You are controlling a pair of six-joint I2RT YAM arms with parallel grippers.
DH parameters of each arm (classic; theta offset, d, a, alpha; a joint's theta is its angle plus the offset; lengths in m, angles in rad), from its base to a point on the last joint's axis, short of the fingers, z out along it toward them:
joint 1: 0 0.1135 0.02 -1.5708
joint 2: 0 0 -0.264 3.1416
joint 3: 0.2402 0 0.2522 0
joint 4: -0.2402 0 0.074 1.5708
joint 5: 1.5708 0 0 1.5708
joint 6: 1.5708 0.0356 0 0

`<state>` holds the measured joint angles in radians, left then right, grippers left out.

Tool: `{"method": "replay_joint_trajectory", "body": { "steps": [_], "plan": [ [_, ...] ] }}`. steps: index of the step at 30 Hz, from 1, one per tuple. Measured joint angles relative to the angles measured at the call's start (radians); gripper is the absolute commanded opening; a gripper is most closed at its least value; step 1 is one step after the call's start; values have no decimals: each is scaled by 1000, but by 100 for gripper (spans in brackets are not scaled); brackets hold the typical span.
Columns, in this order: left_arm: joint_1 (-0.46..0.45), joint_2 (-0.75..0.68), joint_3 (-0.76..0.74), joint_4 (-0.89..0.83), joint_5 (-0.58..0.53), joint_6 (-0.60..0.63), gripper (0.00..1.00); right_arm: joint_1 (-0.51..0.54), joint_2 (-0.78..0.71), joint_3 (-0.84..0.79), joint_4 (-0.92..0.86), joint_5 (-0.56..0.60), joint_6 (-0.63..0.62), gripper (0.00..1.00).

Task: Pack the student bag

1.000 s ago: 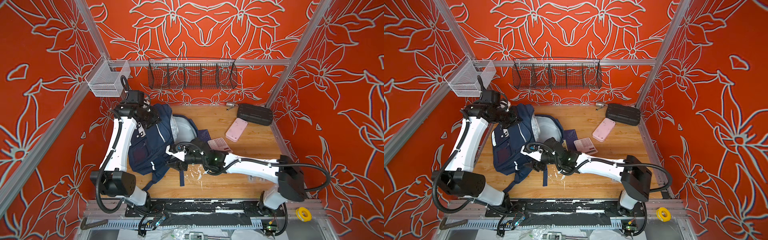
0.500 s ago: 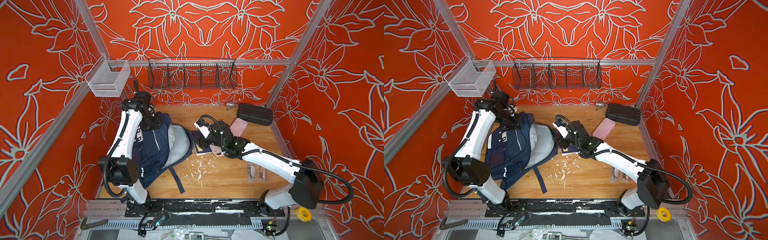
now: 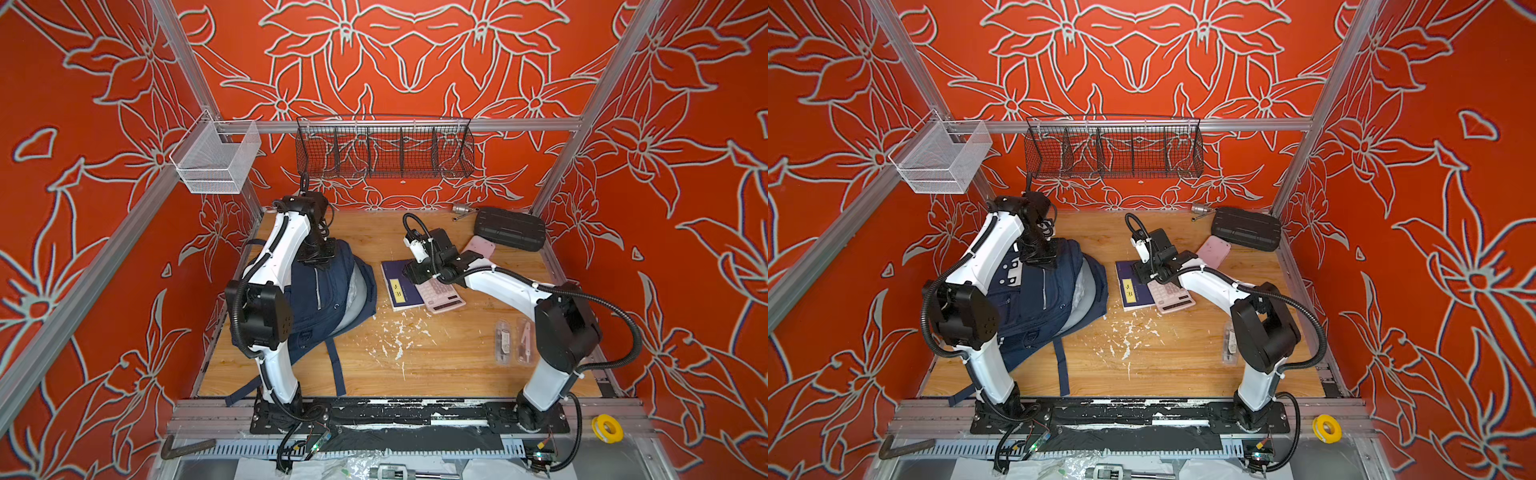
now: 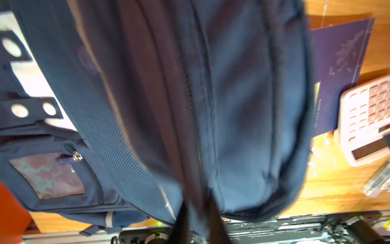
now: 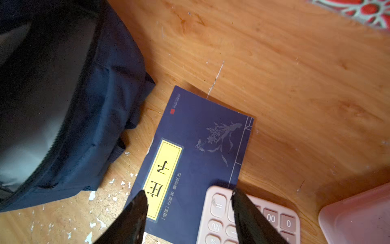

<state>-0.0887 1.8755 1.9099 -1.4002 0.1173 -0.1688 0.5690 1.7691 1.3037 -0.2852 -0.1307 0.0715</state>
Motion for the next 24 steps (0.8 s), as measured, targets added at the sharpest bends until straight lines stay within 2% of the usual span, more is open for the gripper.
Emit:
{"method": "replay_joint_trajectory", "body": {
  "steps": [2,3,5,9,12,18,24],
  "plan": [
    [-11,-19,-4,31,34,-38,64,-26,23,27,-30,-27,1,66],
    [-19,-36,-13,53,50,-53,79,-40,34,42,-44,-42,1,66],
    [-47,-85,-44,117,95,-107,87,-73,56,77,-75,-78,4,66],
    [-128,-178,-132,282,199,-224,87,-132,100,133,-109,-156,16,64],
    [-193,-189,-211,430,280,-322,84,-169,146,166,-142,-219,19,63],
    [-262,-21,-283,656,355,-480,77,-210,232,208,-195,-319,40,62],
    [-273,79,-319,735,351,-560,79,-223,285,225,-227,-380,58,62]
  ]
}}
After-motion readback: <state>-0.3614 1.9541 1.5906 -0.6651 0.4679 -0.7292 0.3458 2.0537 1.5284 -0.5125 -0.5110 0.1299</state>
